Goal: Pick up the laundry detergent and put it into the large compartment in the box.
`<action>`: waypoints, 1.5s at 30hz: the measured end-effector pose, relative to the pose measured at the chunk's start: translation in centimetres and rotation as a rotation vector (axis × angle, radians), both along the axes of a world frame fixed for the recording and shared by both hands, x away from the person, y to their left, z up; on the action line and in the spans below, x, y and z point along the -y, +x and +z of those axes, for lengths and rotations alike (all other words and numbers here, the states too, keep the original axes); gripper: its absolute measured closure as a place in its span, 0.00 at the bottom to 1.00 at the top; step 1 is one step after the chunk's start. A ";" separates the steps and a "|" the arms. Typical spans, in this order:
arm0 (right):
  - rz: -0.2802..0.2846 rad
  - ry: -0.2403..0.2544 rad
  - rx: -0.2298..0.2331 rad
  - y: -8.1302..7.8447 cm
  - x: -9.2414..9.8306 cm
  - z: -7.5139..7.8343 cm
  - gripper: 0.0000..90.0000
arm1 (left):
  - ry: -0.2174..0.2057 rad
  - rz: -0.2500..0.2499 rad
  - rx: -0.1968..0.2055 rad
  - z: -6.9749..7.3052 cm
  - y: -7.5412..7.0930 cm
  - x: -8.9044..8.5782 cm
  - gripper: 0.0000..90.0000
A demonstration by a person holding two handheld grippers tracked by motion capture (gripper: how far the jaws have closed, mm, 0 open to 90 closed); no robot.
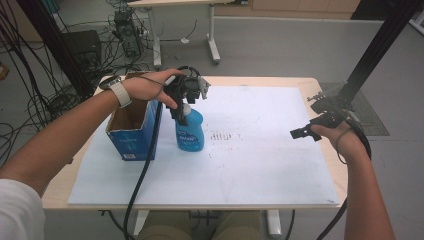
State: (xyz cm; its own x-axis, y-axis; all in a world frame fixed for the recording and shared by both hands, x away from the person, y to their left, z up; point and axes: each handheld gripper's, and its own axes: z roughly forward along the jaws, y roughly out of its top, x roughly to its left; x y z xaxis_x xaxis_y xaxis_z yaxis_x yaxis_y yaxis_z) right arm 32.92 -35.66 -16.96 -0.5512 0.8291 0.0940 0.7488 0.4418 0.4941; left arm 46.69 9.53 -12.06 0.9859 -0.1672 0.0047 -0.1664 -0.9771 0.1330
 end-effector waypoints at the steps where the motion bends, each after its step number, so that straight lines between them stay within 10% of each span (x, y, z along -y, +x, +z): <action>1: 0.000 -0.001 0.000 0.0 0.0 0.0 0.07 | -0.001 0.001 0.000 0.0 0.0 0.0 0.10; 45: 0.001 0.000 0.005 0.0 -0.1 0.1 0.07 | -0.013 0.011 0.006 0.1 -0.1 -0.5 0.10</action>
